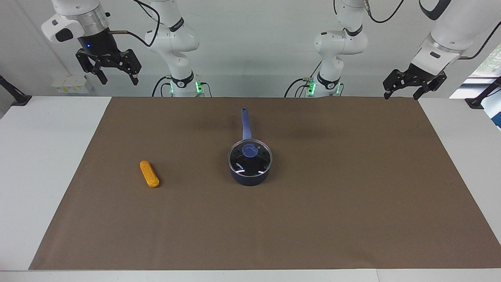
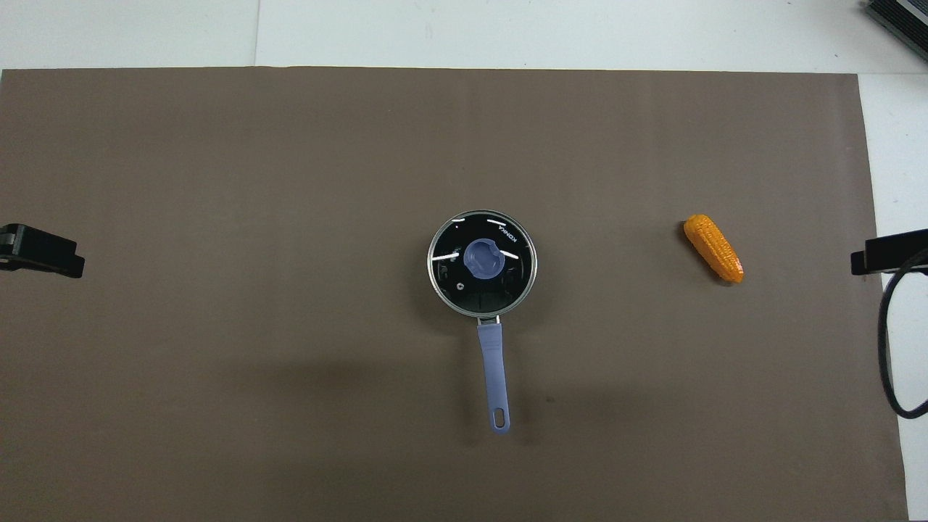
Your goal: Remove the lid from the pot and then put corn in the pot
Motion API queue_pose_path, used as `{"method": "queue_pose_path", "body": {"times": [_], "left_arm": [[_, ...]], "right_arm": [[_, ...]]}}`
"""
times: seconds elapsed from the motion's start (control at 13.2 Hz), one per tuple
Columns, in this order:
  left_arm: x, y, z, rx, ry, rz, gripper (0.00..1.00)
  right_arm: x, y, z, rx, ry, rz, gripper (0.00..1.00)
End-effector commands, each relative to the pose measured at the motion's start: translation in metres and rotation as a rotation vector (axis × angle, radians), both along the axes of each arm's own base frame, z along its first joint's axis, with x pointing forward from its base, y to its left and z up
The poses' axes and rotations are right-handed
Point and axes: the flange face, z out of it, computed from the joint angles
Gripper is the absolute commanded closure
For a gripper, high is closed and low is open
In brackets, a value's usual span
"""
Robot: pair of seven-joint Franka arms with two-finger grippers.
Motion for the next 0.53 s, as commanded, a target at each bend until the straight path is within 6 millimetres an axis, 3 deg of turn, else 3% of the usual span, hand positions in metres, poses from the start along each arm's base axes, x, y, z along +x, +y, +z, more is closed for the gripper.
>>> {"method": "queue_pose_path", "body": {"times": [0.0, 0.15, 0.45], "left_arm": [[-0.006, -0.003, 0.002, 0.005, -0.001, 0.005, 0.00], [-0.006, -0.014, 0.000, 0.006, 0.003, -0.017, 0.00], [0.000, -0.086, -0.021, 0.014, 0.011, -0.053, 0.00]], "right_arm": [[-0.005, 0.002, 0.002, 0.006, -0.001, -0.008, 0.00], [-0.005, 0.004, 0.001, -0.014, -0.002, 0.001, 0.00], [-0.003, -0.004, -0.001, -0.012, -0.019, 0.012, 0.00]]}}
